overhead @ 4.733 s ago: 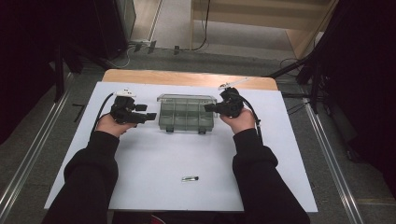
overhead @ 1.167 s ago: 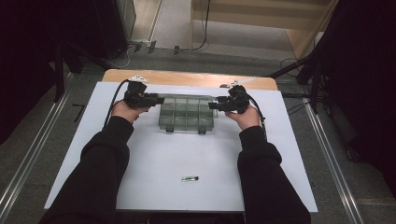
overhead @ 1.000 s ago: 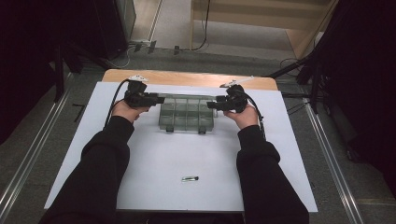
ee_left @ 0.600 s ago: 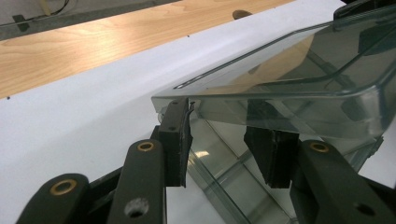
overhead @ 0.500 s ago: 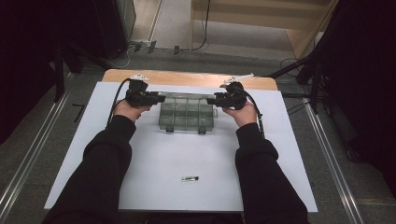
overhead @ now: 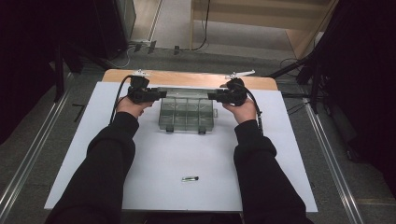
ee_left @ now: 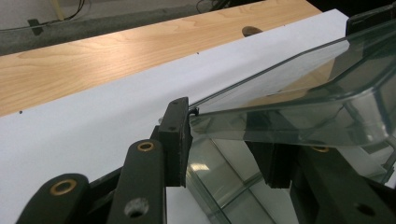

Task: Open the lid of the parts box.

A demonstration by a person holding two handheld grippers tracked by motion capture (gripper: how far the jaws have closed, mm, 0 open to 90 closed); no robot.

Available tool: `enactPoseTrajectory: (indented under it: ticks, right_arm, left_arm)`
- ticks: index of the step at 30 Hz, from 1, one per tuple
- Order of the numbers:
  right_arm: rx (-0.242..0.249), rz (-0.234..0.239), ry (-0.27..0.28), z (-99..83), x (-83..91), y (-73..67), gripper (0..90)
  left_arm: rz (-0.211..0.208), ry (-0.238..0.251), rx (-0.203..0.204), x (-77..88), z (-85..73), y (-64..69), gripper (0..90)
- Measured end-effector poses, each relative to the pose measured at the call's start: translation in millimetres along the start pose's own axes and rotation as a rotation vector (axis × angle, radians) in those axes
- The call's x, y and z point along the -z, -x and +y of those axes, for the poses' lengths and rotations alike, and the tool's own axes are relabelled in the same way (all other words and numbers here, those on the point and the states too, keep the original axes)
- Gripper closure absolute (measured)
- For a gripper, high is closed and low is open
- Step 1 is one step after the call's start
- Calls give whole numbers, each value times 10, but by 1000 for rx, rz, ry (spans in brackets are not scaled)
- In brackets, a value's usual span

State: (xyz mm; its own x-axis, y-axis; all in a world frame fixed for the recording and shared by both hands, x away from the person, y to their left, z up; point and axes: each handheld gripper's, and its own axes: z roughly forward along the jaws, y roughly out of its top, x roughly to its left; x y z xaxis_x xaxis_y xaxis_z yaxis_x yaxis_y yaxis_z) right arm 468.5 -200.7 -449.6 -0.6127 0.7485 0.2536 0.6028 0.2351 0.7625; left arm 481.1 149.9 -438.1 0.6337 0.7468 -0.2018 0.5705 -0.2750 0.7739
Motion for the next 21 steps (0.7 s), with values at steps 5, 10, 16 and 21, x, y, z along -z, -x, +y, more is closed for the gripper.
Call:
enactPoseTrajectory:
  ticks: [5, 10, 16, 21]
  right_arm:
    - [-16, -3, 6, 23, -14, 17, 574]
    - [-19, -19, 21, 41, -30, 32, 595]
    - [-22, -38, 38, 38, -88, 75, 622]
    - [-36, -46, 52, 36, -116, 95, 630]
  left_arm:
    - [12, 14, 11, -25, 23, -5, 597]
    - [38, 25, 3, -63, 32, 2, 597]
    - [72, 44, 12, -111, 60, 16, 597]
    - [90, 62, 17, -152, 54, 10, 598]
